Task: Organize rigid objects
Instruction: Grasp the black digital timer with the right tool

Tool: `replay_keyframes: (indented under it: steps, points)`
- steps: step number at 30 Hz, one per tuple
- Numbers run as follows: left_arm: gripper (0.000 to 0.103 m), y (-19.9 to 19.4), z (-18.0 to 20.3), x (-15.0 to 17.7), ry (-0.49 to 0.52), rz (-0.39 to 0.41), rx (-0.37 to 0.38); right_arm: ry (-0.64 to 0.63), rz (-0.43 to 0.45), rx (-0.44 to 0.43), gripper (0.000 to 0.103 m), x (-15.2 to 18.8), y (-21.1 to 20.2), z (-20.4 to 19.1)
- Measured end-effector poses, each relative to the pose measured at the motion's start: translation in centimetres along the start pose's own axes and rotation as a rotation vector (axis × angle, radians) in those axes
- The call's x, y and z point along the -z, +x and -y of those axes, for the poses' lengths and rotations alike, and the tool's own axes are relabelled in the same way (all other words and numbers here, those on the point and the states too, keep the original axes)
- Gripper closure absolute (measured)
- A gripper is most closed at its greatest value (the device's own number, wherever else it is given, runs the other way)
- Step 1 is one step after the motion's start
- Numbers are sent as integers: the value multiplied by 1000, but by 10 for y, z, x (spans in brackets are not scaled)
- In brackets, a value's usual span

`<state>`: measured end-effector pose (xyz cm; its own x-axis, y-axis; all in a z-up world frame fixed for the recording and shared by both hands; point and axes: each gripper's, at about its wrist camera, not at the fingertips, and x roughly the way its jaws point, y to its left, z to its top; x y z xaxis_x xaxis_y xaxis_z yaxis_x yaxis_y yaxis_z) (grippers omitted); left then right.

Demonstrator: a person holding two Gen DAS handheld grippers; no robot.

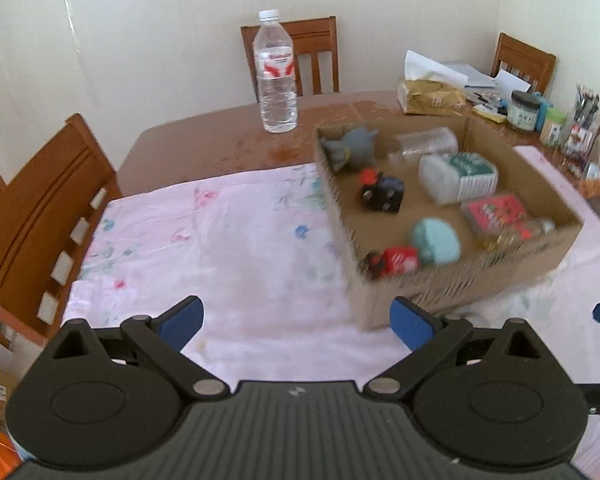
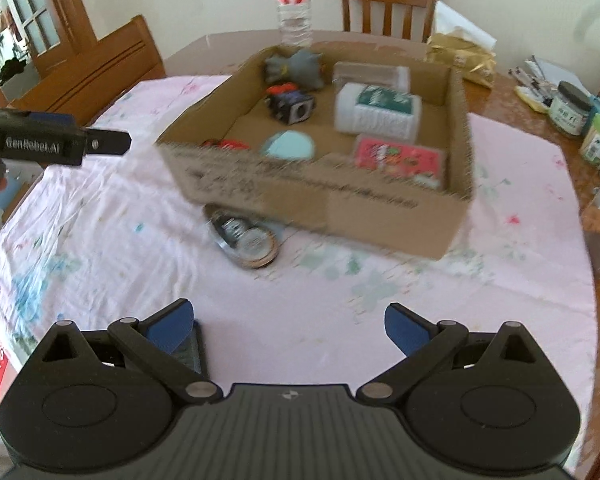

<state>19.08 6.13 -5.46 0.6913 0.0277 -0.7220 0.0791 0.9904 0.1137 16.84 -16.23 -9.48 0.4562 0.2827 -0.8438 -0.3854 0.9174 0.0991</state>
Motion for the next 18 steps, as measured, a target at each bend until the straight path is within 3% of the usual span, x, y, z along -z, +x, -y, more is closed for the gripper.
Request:
replay_keyframes:
  steps: [11, 18]
  points:
    - [4, 1, -23, 39, 31, -61, 136, -17, -34, 34, 0, 24, 25, -80]
    - [4, 1, -33, 46, 45, -67, 192, -27, -26, 129, 0, 26, 44, -97]
